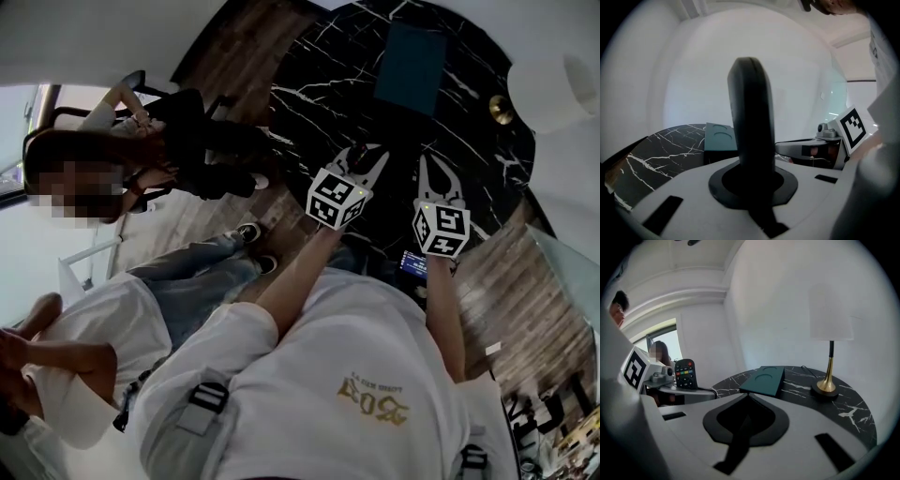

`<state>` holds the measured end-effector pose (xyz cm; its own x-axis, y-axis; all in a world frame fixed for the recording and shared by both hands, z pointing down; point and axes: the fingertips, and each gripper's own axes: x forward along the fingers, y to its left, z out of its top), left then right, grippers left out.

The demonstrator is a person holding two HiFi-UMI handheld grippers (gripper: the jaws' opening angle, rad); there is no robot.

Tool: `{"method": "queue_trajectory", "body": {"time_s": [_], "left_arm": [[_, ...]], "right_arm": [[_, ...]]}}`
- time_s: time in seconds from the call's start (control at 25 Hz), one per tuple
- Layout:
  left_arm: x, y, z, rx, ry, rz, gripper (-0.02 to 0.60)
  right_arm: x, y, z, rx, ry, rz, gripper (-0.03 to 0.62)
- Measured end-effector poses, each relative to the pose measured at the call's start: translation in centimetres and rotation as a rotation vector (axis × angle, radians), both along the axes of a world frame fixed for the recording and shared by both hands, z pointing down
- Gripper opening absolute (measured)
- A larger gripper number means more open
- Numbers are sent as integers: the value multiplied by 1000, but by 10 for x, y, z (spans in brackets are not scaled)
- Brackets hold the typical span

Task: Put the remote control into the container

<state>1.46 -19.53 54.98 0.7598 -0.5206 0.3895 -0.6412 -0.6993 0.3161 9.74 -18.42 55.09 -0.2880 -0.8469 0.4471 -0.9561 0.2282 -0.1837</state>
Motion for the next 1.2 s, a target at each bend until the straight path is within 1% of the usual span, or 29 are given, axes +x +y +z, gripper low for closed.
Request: {"method": "queue_trajectory", "body": {"time_s": [0.16,0.32,0.44,0.64,0.8,1.2], "left_arm": [[3,3,11,-20,-11,12,23],[5,6,21,-37,-19,15,23],[4,8,28,-49,-32,20,23],[7,13,40,-73,-47,45,23],[11,17,49,-83,-76,71,23],[10,18,64,-93,-103,86,23]], "right_arm": [[-2,0,9,-20,-2,-4,11],[-8,3,24,-60,-22,-25,11],[-7,4,32,-81,-18,-33,11],[-11,6,39,-102,-17,-49,11],[-17,7,40,-108,-36,-58,11],[-26,6,48,-130,-29,-88,11]]}}
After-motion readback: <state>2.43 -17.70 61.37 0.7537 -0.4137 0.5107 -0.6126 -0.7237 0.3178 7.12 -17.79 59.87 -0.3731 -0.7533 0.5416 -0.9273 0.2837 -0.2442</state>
